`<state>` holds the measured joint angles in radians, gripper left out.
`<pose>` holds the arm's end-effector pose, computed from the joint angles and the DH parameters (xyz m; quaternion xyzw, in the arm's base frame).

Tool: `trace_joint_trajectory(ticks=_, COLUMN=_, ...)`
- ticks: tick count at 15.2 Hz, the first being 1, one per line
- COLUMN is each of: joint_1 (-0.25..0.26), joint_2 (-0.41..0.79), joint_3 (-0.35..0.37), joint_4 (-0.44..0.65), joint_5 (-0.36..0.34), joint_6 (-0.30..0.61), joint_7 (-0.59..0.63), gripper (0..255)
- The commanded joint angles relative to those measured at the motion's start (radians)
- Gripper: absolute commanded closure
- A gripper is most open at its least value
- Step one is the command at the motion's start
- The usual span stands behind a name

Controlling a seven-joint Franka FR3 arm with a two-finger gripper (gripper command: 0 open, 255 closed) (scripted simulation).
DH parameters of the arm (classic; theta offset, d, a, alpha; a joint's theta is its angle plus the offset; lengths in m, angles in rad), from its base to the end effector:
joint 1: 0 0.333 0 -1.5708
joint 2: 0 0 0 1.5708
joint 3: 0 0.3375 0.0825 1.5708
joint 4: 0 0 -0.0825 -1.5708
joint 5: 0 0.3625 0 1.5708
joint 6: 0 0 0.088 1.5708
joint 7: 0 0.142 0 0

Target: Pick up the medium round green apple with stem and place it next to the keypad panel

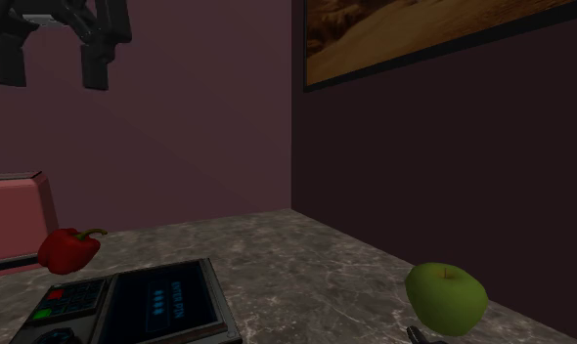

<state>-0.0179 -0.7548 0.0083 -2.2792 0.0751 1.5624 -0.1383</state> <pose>0.2806 0.0089 0.5964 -0.9972 -0.0642 -0.0215 0.0332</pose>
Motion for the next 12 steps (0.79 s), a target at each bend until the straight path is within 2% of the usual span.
trace_joint_trajectory(ticks=1, joint_1=0.000, joint_2=0.000, joint_3=0.000, joint_4=0.000, joint_5=0.000, joint_6=0.000, joint_7=0.000, gripper=0)
trace_joint_trajectory(ticks=12, joint_1=-0.059, joint_2=0.261, joint_3=-0.181, joint_4=0.070, joint_5=-0.086, joint_6=0.153, joint_7=-0.205, gripper=0)
